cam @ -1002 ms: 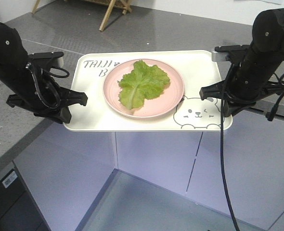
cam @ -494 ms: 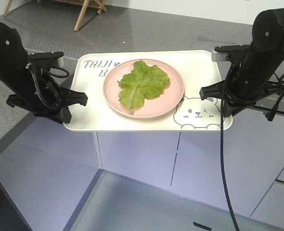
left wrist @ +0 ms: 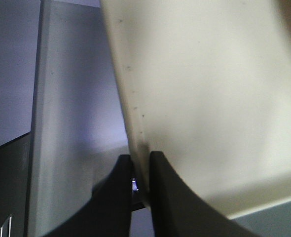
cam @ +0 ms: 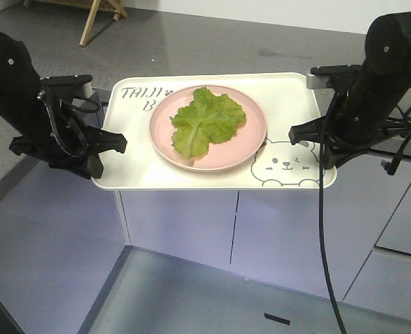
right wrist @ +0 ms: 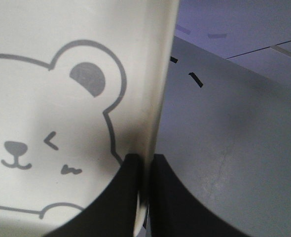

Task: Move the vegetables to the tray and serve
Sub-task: 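Hold the tray level with both grippers while the base turns away from the counter, then keep both grippers clamped on the tray edges while driving across the room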

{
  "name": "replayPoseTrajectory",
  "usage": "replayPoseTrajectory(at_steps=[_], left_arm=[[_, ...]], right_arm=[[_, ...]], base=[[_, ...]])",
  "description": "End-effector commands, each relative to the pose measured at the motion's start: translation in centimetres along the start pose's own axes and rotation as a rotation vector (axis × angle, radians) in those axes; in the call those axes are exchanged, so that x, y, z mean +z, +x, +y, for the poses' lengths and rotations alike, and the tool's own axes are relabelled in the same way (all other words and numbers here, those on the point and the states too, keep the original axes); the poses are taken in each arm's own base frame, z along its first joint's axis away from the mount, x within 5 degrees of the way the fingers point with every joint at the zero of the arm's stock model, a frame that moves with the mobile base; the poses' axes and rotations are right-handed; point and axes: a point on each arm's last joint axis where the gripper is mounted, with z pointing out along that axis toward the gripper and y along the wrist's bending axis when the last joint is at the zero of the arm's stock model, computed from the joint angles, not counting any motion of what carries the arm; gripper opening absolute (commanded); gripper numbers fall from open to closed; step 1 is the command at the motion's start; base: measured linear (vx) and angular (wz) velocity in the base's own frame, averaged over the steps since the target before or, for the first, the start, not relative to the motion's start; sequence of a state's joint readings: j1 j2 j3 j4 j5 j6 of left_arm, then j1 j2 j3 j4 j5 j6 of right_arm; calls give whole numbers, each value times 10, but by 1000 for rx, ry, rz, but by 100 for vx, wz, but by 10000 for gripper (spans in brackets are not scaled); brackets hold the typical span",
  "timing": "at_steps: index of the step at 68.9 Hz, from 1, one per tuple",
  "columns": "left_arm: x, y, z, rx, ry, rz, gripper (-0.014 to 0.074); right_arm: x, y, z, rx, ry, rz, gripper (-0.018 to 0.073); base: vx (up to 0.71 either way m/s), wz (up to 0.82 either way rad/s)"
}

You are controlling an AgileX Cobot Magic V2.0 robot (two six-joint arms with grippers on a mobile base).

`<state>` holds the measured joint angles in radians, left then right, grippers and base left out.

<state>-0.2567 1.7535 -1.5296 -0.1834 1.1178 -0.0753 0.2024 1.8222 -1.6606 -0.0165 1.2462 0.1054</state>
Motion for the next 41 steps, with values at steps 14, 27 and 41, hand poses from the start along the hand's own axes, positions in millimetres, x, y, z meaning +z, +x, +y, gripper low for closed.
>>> replayPoseTrajectory(at_steps=[14, 27, 41], left_arm=[[-35, -4, -19, 29, 91, -138, -7], [-35, -4, -19, 29, 91, -138, -7], [-35, -4, -19, 29, 91, -138, -7]], right_arm=[[-32, -3, 4, -24, -36, -135, -8], [-32, -3, 4, -23, -37, -135, -8], [-32, -3, 4, -23, -38, -135, -8]], base=[[-2, -11], [-1, -9], [-1, -9]])
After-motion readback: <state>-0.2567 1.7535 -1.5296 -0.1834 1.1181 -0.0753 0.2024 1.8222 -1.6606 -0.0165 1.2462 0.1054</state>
